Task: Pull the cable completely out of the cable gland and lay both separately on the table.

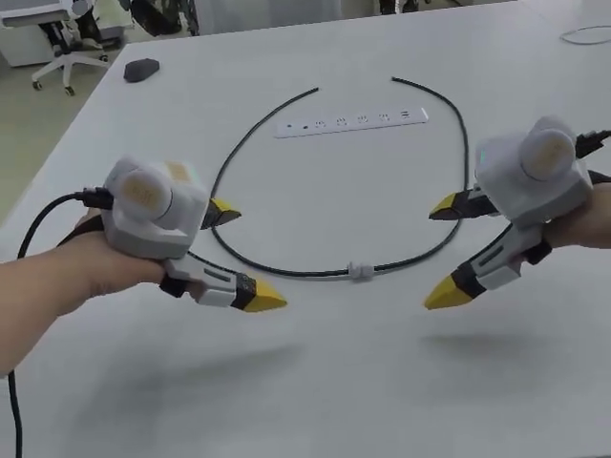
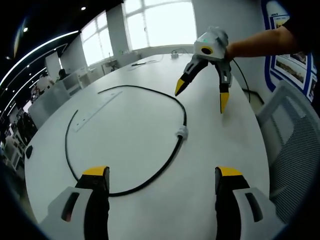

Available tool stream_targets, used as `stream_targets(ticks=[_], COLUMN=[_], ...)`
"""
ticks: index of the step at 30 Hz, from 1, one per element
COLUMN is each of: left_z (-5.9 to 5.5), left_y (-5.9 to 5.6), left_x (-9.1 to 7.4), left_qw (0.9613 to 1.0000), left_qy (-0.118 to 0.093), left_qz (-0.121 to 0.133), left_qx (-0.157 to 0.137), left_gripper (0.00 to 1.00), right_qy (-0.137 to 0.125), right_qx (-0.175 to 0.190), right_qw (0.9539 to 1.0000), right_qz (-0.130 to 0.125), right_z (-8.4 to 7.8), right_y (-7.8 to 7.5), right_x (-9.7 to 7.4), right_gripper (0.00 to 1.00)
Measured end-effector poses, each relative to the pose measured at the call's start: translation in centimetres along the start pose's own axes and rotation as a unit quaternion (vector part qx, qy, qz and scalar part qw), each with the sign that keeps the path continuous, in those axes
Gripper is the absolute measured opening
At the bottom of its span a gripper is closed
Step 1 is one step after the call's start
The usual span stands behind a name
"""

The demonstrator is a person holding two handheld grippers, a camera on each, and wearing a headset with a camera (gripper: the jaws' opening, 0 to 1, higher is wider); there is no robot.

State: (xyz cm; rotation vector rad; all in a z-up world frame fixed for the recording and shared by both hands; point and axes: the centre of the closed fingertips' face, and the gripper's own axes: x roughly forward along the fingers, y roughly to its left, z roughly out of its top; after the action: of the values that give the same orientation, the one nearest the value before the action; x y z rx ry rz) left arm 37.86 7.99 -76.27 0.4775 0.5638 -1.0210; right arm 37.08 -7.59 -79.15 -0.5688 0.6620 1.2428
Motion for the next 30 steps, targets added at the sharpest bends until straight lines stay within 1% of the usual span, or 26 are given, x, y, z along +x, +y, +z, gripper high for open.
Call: stream_targets(ticks=[2, 5, 6, 7, 8, 9, 13, 16, 17, 18, 19, 20, 22, 24, 26, 27, 29, 30], left_z=[-0.1, -0.1, 0.0, 0.3, 0.5, 0.6, 0.6, 0.5, 0.6, 0.7, 0.7, 0.5, 0.4, 0.3, 0.4, 0.4, 0.4, 0.4], left_y=[-0.5, -0.7, -0.7, -0.6, -0.5, -0.3, -0.3, -0.3, -0.3, -0.3, -0.4, -0.6, -0.9, -0.8, -0.8, -0.8, -0.6, -0.6], left_x=[0.1, 0.1, 0.1, 0.0, -0.1, -0.1, 0.0, 0.1, 0.2, 0.3, 0.3, 0.5, 0.6, 0.7, 0.8, 0.8, 0.9, 0.9], left_qw=[1.0000, 0.9999, 1.0000, 0.9999, 0.9998, 0.9996, 0.9995, 0.9994, 0.9993, 0.9990, 0.9989, 0.9986, 0.9989, 0.9989, 0.9987, 0.9985, 0.9984, 0.9985], left_qy=[0.003, 0.004, 0.002, -0.006, -0.010, -0.014, -0.015, -0.016, -0.018, -0.024, -0.025, -0.021, -0.018, -0.015, -0.019, -0.021, -0.020, -0.020], left_qz=[-0.004, -0.009, -0.009, -0.006, -0.003, -0.001, -0.002, -0.001, 0.000, 0.002, 0.000, -0.006, -0.011, -0.012, -0.013, -0.013, -0.012, -0.012], left_qx=[0.005, 0.003, -0.002, -0.014, -0.019, -0.023, -0.027, -0.031, -0.034, -0.036, -0.039, -0.049, -0.041, -0.042, -0.045, -0.049, -0.051, -0.050], left_gripper=[0.88, 0.87, 0.86, 0.82, 0.78, 0.76, 0.76, 0.76, 0.75, 0.74, 0.74, 0.76, 0.76, 0.74, 0.75, 0.75, 0.77, 0.77], right_qy=[0.000, -0.006, -0.010, -0.018, -0.025, -0.028, -0.028, -0.028, -0.033, -0.033, -0.027, -0.025, -0.024, -0.025, -0.026, -0.026, -0.029, -0.034], right_qx=[-0.002, 0.000, -0.001, 0.000, 0.003, 0.004, -0.011, -0.008, -0.006, -0.008, -0.011, -0.012, -0.020, -0.024, -0.024, -0.022, -0.014, -0.003], right_qw=[1.0000, 1.0000, 0.9999, 0.9998, 0.9997, 0.9996, 0.9994, 0.9995, 0.9992, 0.9992, 0.9993, 0.9993, 0.9992, 0.9991, 0.9991, 0.9991, 0.9991, 0.9986], right_qz=[0.003, 0.006, 0.006, 0.006, 0.007, 0.008, 0.017, 0.015, 0.021, 0.021, 0.024, 0.025, 0.025, 0.024, 0.023, 0.024, 0.029, 0.040], right_z=[-0.1, 0.2, 0.4, 0.7, 1.1, 1.3, 1.8, 2.2, 2.5, 2.5, 2.4, 2.3, 2.4, 2.4, 2.5, 2.5, 2.6, 2.8], right_y=[0.1, 0.0, 0.0, 0.0, -0.1, 0.0, 0.2, -0.1, 0.0, 0.0, 0.0, 0.0, -0.3, -0.6, -0.8, -0.9, -1.0, -0.7], right_x=[0.4, 1.2, 1.3, 1.5, 1.8, 2.0, 2.9, 3.5, 3.8, 3.9, 4.2, 4.3, 4.7, 4.9, 5.1, 5.2, 5.5, 5.6], right_gripper=[0.75, 0.71, 0.71, 0.72, 0.71, 0.70, 0.58, 0.54, 0.51, 0.49, 0.45, 0.42, 0.38, 0.32, 0.25, 0.22, 0.23, 0.22])
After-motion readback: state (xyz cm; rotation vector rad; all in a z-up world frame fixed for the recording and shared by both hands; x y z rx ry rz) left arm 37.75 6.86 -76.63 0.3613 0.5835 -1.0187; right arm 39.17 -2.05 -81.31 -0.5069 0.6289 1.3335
